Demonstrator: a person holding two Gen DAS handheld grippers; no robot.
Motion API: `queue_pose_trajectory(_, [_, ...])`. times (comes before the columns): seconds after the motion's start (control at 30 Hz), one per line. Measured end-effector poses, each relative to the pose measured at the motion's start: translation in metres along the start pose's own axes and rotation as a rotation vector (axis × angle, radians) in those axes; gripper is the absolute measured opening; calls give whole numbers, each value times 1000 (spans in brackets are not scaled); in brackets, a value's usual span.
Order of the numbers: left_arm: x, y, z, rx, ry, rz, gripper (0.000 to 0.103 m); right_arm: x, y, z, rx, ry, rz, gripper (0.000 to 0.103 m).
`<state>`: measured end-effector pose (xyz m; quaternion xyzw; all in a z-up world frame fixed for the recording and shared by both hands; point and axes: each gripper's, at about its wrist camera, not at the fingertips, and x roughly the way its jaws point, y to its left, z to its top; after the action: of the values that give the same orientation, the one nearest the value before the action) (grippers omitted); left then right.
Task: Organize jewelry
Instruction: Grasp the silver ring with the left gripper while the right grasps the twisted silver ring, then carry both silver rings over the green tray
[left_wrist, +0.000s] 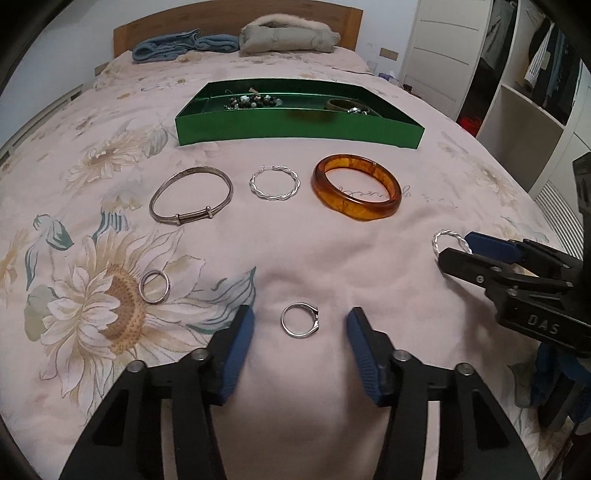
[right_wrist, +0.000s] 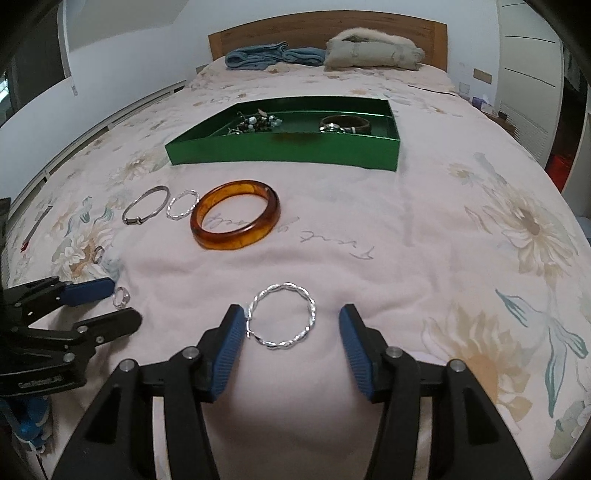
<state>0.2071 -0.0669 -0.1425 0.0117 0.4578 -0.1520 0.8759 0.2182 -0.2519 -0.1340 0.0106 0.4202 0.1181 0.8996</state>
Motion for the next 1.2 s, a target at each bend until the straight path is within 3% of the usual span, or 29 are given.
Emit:
queue_pose_trajectory(0.27, [4, 3, 0, -5, -6, 9, 19, 3, 7, 1, -45, 2, 20, 52])
queue_pose_trajectory(0.37, [3, 1, -1, 9, -12, 18, 19, 10, 12, 2, -84, 25, -5, 50])
queue_pose_trajectory(0.4, [2, 0, -1, 16, -14, 23, 19, 12, 13, 1, -87, 29, -10, 41])
queue_pose_trajectory(0.43, [1, -1, -1, 20, -16, 26, 19, 13, 12, 1, -84, 30, -15, 38])
queue_pose_trajectory(0.67, [-16, -2, -5, 26, -40, 37, 19, -6, 11, -4, -58, 1, -8, 38])
queue_pose_trajectory(0.97, [-77, 6, 14, -5, -131, -4, 19, -85, 14, 0, -37, -114, -54, 38])
queue_pose_trajectory(1.2, [-145, 16, 87, 6, -275, 6, 19, -175, 13, 60, -39, -290, -116, 38])
